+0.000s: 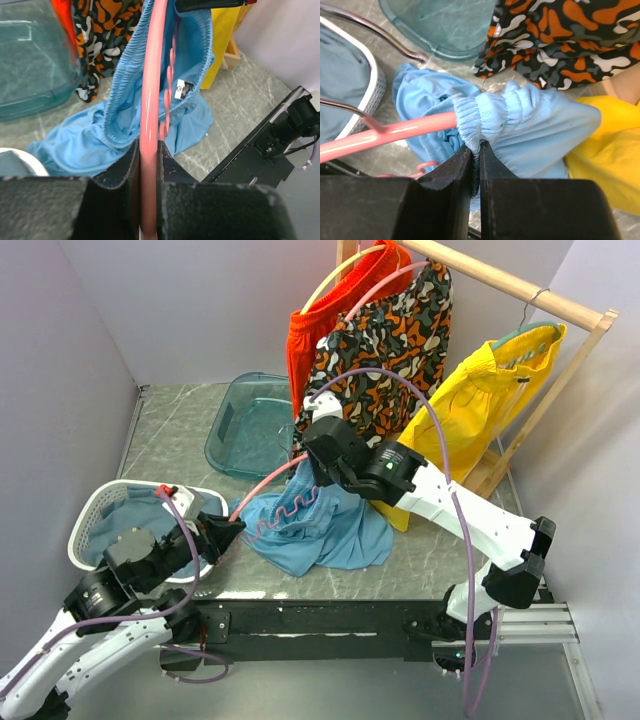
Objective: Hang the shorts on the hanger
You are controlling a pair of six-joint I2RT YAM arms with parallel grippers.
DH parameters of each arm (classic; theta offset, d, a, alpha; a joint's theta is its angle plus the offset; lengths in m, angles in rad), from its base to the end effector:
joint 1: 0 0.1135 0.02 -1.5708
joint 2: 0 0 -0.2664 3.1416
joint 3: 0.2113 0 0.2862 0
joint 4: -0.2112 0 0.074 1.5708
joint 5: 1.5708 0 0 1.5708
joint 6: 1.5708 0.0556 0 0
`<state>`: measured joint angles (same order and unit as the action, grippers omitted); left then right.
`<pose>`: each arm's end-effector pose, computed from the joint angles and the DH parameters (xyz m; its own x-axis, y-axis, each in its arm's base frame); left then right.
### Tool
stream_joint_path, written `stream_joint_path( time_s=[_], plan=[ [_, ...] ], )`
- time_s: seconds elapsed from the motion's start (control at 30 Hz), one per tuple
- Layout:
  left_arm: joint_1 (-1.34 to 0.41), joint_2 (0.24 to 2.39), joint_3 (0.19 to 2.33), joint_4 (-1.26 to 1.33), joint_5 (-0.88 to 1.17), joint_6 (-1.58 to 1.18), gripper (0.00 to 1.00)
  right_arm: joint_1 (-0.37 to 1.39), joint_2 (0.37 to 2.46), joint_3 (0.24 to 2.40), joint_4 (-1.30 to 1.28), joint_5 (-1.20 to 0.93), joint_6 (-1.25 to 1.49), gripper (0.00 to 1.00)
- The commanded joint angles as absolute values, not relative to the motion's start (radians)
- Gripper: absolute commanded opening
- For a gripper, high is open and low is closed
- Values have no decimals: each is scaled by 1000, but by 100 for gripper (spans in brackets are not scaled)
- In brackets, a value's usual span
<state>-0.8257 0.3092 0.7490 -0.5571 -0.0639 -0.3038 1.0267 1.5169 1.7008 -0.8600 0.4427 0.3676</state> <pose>0.0857 -0.0876 0.3529 -0.2822 -0.1343 -0.9499 0.6352 0.7159 -0.2900 0.2102 0.3014 0.4120 -0.5179 -0.2287 -0.8243 -0.4436 0.8957 0.0302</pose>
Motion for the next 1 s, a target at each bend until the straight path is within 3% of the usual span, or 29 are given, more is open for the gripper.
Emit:
stream_joint_path(
  time_s=[0.0, 0.53, 0.7, 0.87, 0.97],
  plan=[
    [-821, 259, 733, -288, -8, -347, 1, 1048, 1471, 1738, -785, 345, 390, 4],
    [-672, -27, 775, -301, 83, -249, 1, 1170, 1657, 2200, -768, 192, 347, 9],
    [-595, -51, 712, -253, 184, -275, 1, 1170, 1674, 2246, -814, 204, 397, 27],
    [-462, -61, 683, -250, 290, -270, 1, 1169, 1551, 2071, -818, 277, 515, 55],
    [-456, -74, 675, -233, 285, -285, 1, 1160, 1462, 1955, -808, 298, 601, 64]
  ],
)
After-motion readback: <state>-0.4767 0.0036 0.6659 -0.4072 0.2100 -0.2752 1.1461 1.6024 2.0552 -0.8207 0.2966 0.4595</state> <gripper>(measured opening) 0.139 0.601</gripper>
